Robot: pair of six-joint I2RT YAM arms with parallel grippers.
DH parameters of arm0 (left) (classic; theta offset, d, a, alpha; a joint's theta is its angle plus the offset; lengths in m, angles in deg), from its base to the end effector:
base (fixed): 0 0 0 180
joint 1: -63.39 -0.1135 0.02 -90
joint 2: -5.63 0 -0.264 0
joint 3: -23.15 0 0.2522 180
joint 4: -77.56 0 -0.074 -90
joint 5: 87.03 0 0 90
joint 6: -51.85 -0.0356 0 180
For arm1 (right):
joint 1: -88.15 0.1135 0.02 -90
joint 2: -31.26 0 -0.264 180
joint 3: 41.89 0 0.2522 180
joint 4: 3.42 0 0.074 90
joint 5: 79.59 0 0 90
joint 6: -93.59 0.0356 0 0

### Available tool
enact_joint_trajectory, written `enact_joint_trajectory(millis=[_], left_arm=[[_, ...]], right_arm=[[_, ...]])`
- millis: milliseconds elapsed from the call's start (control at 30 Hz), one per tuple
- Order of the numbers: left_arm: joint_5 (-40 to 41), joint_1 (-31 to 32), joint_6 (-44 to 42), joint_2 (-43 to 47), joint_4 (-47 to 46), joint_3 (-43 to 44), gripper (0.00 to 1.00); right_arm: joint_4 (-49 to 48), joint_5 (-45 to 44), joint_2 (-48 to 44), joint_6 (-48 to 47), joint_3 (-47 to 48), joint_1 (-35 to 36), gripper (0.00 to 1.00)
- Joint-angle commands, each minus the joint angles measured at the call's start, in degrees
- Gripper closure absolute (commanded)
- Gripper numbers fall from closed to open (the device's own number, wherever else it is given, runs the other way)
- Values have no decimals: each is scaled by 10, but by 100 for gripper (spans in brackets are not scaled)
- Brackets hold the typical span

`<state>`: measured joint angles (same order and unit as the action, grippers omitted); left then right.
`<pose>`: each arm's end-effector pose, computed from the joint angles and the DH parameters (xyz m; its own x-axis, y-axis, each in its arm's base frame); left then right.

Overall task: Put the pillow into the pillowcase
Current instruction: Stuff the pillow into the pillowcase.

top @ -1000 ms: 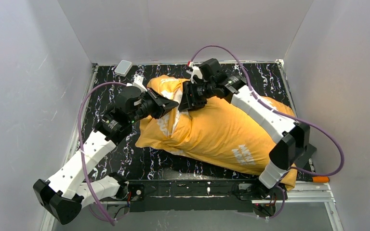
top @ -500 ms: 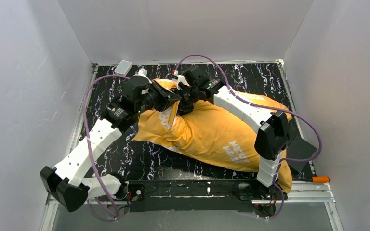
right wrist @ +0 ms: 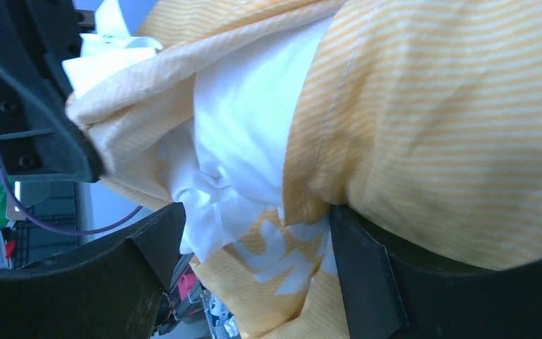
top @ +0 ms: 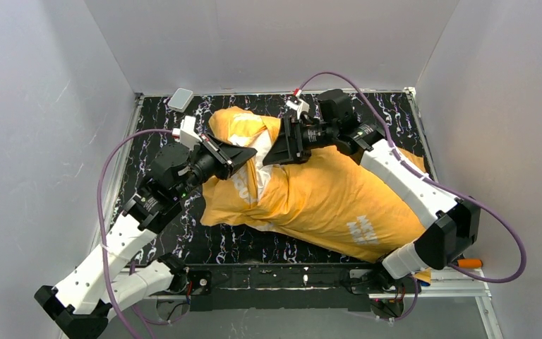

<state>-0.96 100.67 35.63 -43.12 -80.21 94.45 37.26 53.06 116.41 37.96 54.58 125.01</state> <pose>0.1484 -0.1160 0.4093 -0.6314 -0.7233 -0.2797 0.1883 0.2069 -0.9601 0.2514 0.2186 0.3769 -0.8396 -0.1105 -0.5319 -0.5327 0.3594 0.7662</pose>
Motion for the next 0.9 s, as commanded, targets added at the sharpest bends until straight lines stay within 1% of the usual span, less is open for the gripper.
enact_joint_trajectory(millis=[0,33,67,133,200,267,300,367,467,567,633,667,767,833,867], left_arm=[[-36,2,11,-11,-103,23,100],[-45,2,12,-21,-100,27,100],[-56,2,12,-33,-101,31,100],[-78,2,15,-57,-108,39,100],[-92,2,18,-82,-111,51,100],[-97,4,15,-96,-111,65,100],[-97,5,15,-101,-112,73,100],[-97,6,16,-112,-114,91,100],[-102,12,22,-131,-120,122,100],[-107,23,20,-150,-121,152,100],[-105,27,13,-156,-121,165,100],[-102,28,8,-153,-120,167,100],[-66,27,-18,-123,-108,156,100],[-26,26,-25,-84,-95,133,100],[-8,26,-29,-65,-91,118,100]], right_arm=[[-23,31,-23,19,1,-10,16],[-29,31,-27,26,2,-12,16],[-41,33,-29,34,0,-13,18],[-67,39,-28,58,-14,-14,27],[-102,52,-22,86,-37,-13,39],[-131,50,-13,105,-60,-8,48],[-143,48,-5,112,-69,-4,54],[-182,47,18,134,-80,6,62],[-252,27,65,177,-69,33,75],[-264,17,148,183,-1,72,90],[-255,21,210,174,96,89,95],[-246,22,250,174,140,92,96],[-212,23,321,178,272,91,97],[-143,20,353,162,336,91,95],[-117,15,355,150,347,91,93]])
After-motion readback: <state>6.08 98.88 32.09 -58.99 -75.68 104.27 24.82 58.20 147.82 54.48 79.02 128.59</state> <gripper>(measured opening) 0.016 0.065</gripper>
